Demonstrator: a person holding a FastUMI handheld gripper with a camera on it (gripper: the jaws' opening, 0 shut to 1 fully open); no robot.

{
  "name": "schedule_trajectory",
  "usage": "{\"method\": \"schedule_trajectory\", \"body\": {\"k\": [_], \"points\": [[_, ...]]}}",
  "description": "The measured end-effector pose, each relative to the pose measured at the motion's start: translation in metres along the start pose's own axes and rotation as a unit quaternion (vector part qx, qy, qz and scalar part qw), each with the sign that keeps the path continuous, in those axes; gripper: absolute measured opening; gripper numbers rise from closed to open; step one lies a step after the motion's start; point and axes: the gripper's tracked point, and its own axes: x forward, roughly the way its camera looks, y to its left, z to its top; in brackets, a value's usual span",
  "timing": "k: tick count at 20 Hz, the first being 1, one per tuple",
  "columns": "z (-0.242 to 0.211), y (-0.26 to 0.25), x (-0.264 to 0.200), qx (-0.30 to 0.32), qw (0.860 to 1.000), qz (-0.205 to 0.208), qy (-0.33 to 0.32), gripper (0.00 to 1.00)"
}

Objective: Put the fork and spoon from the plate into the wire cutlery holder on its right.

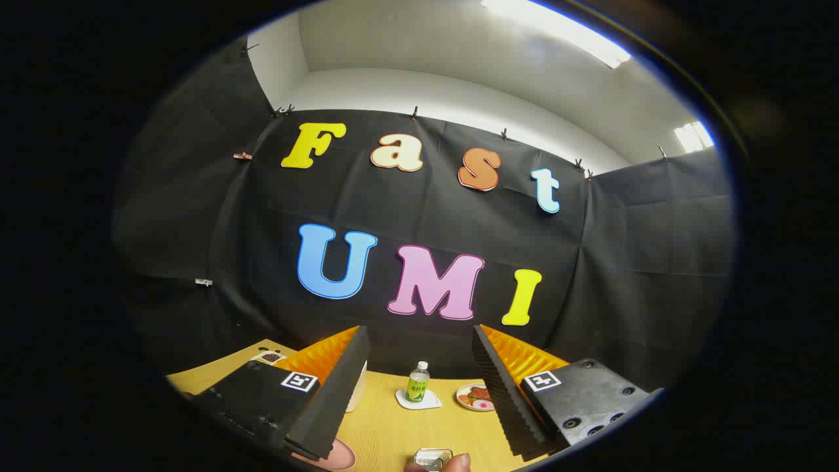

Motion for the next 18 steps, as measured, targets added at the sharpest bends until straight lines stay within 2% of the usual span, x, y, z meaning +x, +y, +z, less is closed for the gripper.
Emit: {"method": "schedule_trajectory", "body": {"k": [18], "points": [[-0.0057,-0.0011,-0.0008,0.011,1.000,0.005,0.012,0.98]]}}
